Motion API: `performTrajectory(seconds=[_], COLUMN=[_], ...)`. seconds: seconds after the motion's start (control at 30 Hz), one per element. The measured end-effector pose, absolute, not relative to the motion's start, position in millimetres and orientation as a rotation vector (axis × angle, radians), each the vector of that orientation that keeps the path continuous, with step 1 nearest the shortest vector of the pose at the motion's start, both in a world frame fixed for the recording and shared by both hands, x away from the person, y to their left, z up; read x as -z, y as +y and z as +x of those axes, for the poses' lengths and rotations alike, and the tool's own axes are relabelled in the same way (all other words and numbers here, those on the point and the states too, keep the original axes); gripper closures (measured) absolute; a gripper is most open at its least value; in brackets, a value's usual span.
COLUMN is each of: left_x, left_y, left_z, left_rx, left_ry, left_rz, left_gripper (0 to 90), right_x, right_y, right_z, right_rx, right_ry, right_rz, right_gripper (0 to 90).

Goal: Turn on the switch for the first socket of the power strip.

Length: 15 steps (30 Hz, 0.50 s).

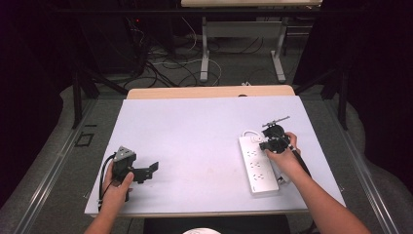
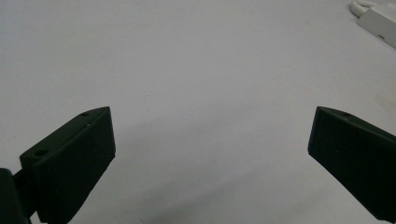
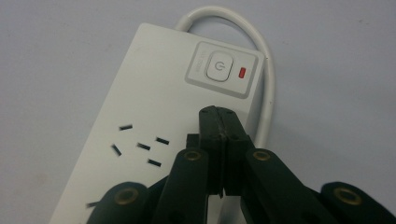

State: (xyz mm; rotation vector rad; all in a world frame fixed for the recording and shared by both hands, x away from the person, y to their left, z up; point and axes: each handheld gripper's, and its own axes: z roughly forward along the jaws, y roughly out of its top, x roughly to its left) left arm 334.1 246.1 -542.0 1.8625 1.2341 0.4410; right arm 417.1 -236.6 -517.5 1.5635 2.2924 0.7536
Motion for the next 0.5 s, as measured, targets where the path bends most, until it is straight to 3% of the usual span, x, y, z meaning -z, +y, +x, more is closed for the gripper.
performTrajectory(seconds=[0.5], left_x=[543.0], left_y=[245.3], left_z=[334.3], left_rx=[-0.442], left_ry=[1.239], left_rz=[1.853], left_gripper=[0.9], right_x=[516.4], right_y=[-235.5], right_z=[416.3], right_rx=[-0.764], right_ry=[2.293], right_rz=[1.567], right_gripper=[80.6])
